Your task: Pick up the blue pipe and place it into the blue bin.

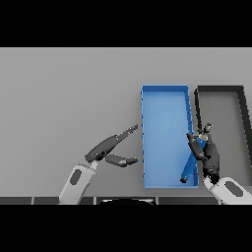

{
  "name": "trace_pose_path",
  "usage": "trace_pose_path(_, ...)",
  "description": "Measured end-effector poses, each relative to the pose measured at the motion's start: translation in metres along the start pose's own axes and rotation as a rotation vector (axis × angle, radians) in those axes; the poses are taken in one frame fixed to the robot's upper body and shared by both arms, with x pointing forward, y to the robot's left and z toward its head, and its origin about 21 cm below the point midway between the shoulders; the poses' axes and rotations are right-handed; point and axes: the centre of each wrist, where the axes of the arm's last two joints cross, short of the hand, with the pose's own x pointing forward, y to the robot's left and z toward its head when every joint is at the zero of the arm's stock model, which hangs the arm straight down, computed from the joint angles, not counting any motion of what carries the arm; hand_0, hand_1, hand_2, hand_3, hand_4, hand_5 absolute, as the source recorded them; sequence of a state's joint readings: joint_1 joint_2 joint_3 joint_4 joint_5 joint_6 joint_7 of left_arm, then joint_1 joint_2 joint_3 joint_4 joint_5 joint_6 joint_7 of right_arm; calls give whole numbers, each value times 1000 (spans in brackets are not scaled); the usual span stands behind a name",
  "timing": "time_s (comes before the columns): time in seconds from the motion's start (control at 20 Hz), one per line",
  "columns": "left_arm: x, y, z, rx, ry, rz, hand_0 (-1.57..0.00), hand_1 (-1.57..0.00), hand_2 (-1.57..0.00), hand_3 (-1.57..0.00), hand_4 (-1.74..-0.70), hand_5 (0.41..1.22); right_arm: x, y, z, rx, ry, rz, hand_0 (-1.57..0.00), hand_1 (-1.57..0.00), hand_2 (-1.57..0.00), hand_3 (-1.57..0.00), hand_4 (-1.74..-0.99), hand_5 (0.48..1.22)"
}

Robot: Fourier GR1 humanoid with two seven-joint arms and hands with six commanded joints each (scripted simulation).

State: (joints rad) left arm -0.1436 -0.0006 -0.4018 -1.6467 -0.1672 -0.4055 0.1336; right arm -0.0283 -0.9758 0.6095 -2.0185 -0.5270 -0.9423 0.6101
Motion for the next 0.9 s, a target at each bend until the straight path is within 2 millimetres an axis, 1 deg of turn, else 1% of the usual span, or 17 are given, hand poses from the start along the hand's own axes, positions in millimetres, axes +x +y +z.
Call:
trace_pose_path(0.1,1,-2,0,1,-2,-2,1,1,1,1,-886,428,-7,-2,-1,23,98,42,-156,-143,-143,-84,-1083,934)
trace_pose_path(0.15,0,-1,0,1,2,-6,1,1,1,1,-886,426,-9,-2,-1,33,137,62,-125,-114,-114,-67,-1078,898)
trace_pose_path(0.25,1,-3,0,-3,-7,-13,1,1,1,1,-885,427,-5,-4,-3,44,182,110,-80,-73,-73,-42,-1063,846)
trace_pose_path(0.5,-1,0,2,1,1,-12,1,1,1,1,-887,429,-8,3,-7,69,209,171,-25,-23,-23,-13,-1036,713)
trace_pose_path(0.55,-2,0,4,0,-4,-11,1,1,1,1,-888,429,-6,2,-9,63,208,179,-20,-18,-18,-10,-1033,696)
trace_pose_path(0.65,-2,-1,2,2,2,-11,1,1,1,1,-887,431,-5,2,-10,64,216,189,-13,-11,-11,-6,-1022,672)
trace_pose_path(0.9,-2,-2,3,5,-2,-16,1,1,1,1,-885,431,-5,6,-8,84,223,202,-6,-5,-5,-3,-1022,655)
